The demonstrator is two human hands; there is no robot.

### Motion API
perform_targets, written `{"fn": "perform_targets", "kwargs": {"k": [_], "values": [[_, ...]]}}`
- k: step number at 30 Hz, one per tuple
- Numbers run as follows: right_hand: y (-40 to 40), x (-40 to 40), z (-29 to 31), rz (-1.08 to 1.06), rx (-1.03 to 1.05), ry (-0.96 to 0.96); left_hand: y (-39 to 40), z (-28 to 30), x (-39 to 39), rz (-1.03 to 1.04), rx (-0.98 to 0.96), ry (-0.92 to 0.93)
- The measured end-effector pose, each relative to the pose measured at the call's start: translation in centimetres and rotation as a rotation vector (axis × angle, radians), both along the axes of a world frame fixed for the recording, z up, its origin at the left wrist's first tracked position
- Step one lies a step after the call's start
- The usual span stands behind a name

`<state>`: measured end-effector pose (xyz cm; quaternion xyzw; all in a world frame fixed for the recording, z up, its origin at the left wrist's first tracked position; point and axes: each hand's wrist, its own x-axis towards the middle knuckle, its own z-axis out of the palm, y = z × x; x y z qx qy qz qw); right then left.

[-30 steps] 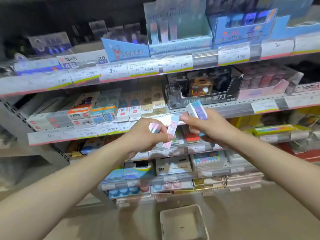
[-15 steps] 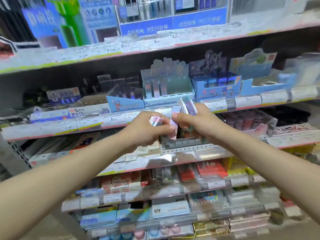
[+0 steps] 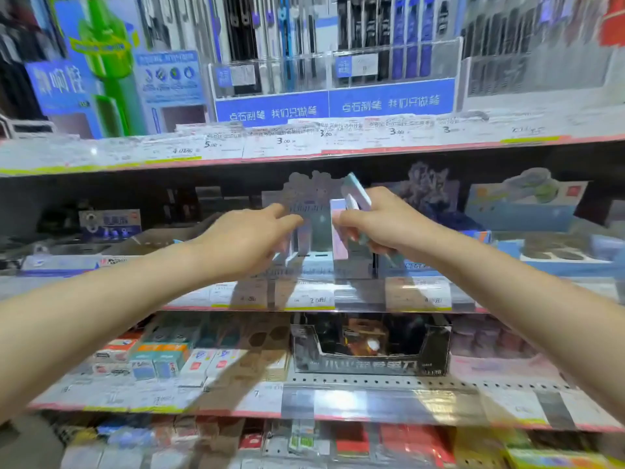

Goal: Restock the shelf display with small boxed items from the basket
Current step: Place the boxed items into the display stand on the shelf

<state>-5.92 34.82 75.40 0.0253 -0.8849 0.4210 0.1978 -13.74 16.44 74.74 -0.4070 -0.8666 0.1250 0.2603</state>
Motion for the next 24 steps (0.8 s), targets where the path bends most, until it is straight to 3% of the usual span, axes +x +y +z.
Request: {"fn": "perform_targets", "kwargs": {"k": [8,16,24], "values": [[-0.4,-3.8,0.0,-0.014,0.058,-0.060,-0.7,-0.1,-2.3,0.033,-0.058,-0.092],[-1.6,-5.1,-0.5,-0.108,0.059,-0.030,-1.5,-0.1,-4.9,-0.081,-0.126,-0.041],[-2.4,-5.3,-1.7,-0.154,0.126,-0.118,-1.6,-0.5,-6.7,-0.130,-0.112,0.026]]}}
